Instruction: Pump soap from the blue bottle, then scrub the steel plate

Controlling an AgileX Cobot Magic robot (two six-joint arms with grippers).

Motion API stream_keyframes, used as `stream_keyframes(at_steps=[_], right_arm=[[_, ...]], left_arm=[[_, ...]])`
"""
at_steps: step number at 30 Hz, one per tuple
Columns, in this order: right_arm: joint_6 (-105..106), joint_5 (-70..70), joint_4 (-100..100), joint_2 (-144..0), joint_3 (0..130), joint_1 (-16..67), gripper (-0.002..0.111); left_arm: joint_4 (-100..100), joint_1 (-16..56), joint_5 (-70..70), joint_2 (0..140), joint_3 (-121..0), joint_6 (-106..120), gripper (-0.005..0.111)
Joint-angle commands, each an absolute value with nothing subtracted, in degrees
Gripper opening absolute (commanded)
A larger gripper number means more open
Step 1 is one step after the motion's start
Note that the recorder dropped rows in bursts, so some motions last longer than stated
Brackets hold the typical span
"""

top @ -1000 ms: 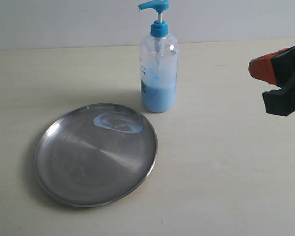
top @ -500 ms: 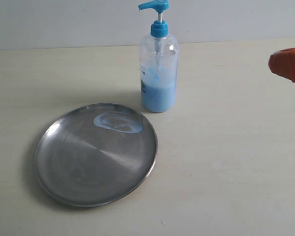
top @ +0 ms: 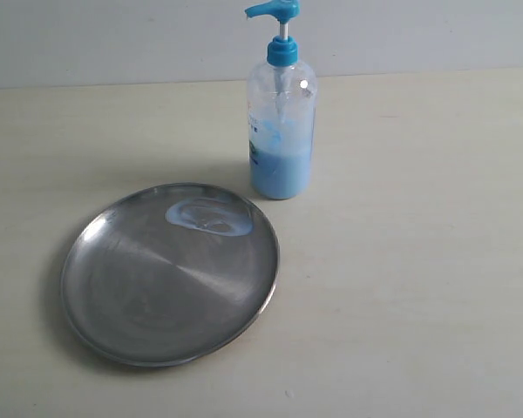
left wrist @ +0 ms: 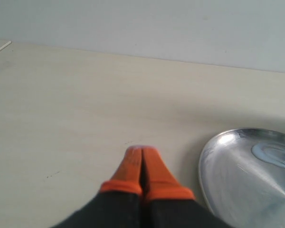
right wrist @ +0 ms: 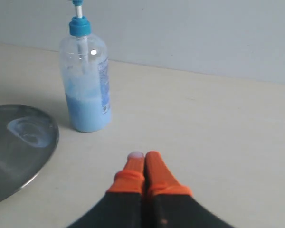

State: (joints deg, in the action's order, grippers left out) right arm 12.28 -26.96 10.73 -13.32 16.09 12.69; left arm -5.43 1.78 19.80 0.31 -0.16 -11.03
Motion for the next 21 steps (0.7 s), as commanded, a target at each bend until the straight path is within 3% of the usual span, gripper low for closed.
stream_keyframes(at_steps=[1,21], right_arm=[[11.22,-23.93,10.28,-6.60,12.16,8.31,0.000],[-2.22,-17.45,-1.24,0.00,0.87,5.37,0.000]], left_arm=[[-5.39,1.68,19.60,0.00,0.00,-10.89,0.000],[-5.39,1.68,19.60,0.00,0.00,-10.89,0.000]])
